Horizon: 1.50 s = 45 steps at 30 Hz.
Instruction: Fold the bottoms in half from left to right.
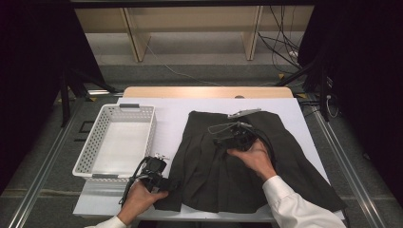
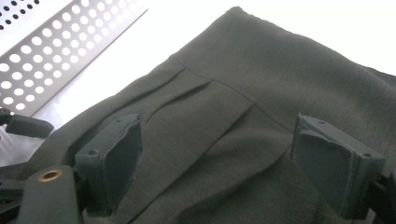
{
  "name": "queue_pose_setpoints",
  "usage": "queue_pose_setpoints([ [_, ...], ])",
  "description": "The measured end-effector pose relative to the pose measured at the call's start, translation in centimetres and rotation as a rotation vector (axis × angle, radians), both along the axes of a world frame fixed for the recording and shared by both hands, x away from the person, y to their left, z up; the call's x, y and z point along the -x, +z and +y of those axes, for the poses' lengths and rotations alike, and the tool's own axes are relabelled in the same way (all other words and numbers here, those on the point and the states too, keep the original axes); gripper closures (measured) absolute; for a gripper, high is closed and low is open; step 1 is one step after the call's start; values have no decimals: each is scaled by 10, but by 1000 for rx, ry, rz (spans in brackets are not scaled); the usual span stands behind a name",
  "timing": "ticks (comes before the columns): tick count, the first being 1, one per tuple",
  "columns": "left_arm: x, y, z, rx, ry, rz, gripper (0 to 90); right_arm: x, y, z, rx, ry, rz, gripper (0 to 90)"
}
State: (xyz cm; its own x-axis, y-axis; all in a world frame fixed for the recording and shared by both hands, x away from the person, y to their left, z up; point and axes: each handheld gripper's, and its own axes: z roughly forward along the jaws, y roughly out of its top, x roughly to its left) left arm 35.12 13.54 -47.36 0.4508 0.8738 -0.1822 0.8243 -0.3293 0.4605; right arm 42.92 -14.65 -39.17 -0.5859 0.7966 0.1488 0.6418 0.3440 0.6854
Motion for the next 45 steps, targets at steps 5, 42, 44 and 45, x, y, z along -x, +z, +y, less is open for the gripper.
queue_pose_setpoints([
  [5, -4, -1, -1, -7, 4, 11, 161, 0, 0, -2, 6, -4, -2, 176],
  [42, 10, 72, -59, 287, -243, -112, 829, -21, 9, 34, 38, 44, 47, 204],
  [44, 10, 75, -64, 289, -253, -118, 829, -24, 10, 41, 45, 62, 66, 205],
  [45, 10, 77, -66, 287, -261, -122, 830, -26, 9, 45, 51, 74, 78, 205],
])
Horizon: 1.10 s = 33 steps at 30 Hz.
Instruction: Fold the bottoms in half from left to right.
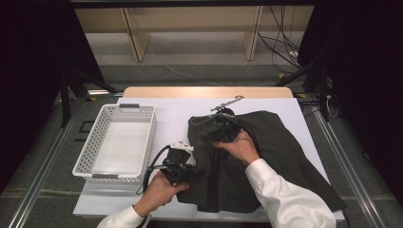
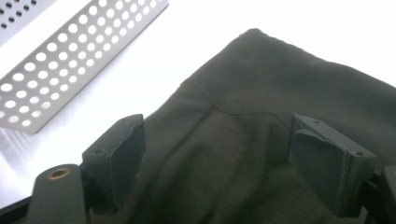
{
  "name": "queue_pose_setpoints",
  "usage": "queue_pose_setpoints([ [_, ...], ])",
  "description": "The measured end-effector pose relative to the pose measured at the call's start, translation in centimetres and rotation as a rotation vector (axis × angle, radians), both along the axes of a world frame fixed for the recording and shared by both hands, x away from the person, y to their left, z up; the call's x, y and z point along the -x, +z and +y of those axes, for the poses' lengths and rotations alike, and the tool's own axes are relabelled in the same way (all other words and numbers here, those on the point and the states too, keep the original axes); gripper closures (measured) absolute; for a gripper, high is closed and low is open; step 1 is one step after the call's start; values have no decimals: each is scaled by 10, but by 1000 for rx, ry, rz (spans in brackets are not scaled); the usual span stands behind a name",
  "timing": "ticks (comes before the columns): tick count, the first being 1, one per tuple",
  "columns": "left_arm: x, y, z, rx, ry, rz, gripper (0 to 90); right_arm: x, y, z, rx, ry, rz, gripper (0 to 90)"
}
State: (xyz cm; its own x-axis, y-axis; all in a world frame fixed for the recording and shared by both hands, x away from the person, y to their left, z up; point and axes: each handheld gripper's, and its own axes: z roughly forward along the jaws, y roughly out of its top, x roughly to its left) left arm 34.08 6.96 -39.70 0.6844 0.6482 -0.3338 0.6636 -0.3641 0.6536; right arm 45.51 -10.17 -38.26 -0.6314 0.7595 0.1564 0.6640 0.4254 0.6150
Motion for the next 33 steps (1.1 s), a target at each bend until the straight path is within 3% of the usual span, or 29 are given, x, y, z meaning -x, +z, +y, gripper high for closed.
queue_pose_setpoints([
  [7, 1, 5, -8, -4, -27, -20, 832, -14, -8, 23, 52, 54, 65, 229],
  [18, 1, 5, -9, -6, -39, -28, 833, -27, -25, 50, 135, 75, 131, 257],
  [27, 1, 5, -10, -12, -45, -34, 832, -32, -35, 61, 183, 74, 147, 315],
  [30, 2, 5, -11, -16, -48, -37, 833, -34, -35, 62, 192, 73, 164, 377],
  [33, 2, 5, -12, -16, -51, -49, 833, -33, -36, 62, 194, 87, 174, 581],
])
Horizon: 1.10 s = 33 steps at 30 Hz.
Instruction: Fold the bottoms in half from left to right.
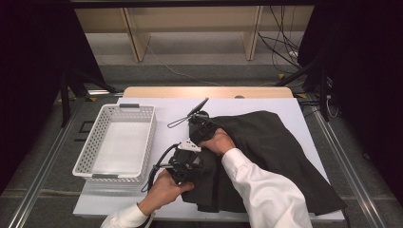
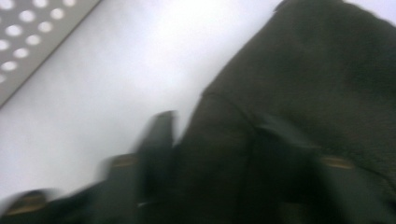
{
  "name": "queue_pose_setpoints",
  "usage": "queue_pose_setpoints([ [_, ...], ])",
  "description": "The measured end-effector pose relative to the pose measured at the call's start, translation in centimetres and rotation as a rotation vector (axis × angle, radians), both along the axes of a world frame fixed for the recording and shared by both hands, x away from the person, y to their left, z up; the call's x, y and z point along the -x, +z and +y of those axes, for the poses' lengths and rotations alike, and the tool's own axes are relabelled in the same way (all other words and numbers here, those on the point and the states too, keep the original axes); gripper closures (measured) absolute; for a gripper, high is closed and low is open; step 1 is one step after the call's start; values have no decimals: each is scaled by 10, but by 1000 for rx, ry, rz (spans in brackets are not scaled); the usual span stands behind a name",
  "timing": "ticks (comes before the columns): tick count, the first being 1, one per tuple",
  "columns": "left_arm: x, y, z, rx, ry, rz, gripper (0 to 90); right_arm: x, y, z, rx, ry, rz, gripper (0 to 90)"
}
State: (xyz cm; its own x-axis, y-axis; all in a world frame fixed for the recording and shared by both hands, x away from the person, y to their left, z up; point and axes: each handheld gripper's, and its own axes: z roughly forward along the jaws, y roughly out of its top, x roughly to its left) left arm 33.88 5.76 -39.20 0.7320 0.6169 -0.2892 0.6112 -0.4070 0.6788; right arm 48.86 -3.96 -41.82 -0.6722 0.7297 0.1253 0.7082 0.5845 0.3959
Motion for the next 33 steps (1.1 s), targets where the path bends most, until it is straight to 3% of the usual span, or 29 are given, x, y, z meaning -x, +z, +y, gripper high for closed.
queue_pose_setpoints([
  [3, 0, 0, 0, 5, -5, 4, 833, 4, 4, 0, 14, 22, 2, 764],
  [6, 2, 2, -2, 11, -21, -4, 833, 7, 11, -4, 29, 37, -10, 814],
  [9, 5, 8, -4, 33, -38, -16, 833, 10, 21, -14, 3, 35, -44, 820],
  [15, 10, 25, -15, 69, -75, -48, 833, 18, 58, -49, -76, -3, -114, 823],
  [18, 9, 34, -24, 108, -92, -51, 832, 22, 76, -68, -105, -25, -142, 824],
  [23, 7, 48, -49, 130, -128, -92, 832, 26, 91, -98, -127, -61, -165, 825],
  [33, 2, 64, -86, 210, -182, -93, 830, 40, 119, -165, -141, -160, -229, 825],
])
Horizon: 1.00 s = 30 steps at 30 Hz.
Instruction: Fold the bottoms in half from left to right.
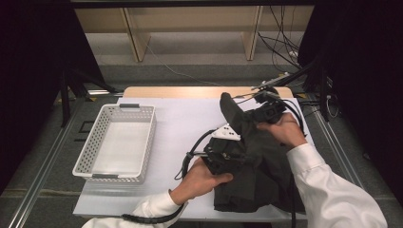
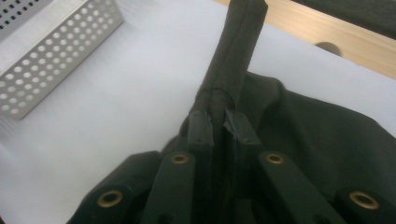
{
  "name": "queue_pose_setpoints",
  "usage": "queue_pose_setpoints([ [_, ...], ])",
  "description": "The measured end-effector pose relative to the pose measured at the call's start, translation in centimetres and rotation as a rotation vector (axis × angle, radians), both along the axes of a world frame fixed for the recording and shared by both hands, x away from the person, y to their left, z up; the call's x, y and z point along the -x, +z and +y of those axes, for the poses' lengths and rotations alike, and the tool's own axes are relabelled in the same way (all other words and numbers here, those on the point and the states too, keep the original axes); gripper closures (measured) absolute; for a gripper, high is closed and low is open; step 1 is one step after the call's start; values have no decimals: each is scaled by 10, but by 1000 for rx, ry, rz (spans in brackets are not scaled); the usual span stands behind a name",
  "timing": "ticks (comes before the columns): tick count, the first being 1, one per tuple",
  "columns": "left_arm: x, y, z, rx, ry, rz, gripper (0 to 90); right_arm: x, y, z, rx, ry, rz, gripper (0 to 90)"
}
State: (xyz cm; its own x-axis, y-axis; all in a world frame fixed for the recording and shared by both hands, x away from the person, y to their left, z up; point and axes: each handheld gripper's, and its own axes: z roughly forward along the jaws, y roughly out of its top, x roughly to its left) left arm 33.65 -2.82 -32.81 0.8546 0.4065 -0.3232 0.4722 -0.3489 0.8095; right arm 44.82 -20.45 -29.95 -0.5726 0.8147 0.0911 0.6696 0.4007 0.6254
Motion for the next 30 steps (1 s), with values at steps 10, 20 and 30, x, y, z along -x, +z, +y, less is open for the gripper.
queue_pose_setpoints([
  [10, -10, 8, -45, -9, -17, -18, 827, 0, 5, -57, -23, -104, -1, 826],
  [20, -28, 0, -73, 48, -2, 52, 822, -11, 6, -93, 1, -187, 2, 827],
  [30, -30, -12, -94, 10, -5, 58, 800, -15, -11, -113, 3, -224, 32, 826],
])
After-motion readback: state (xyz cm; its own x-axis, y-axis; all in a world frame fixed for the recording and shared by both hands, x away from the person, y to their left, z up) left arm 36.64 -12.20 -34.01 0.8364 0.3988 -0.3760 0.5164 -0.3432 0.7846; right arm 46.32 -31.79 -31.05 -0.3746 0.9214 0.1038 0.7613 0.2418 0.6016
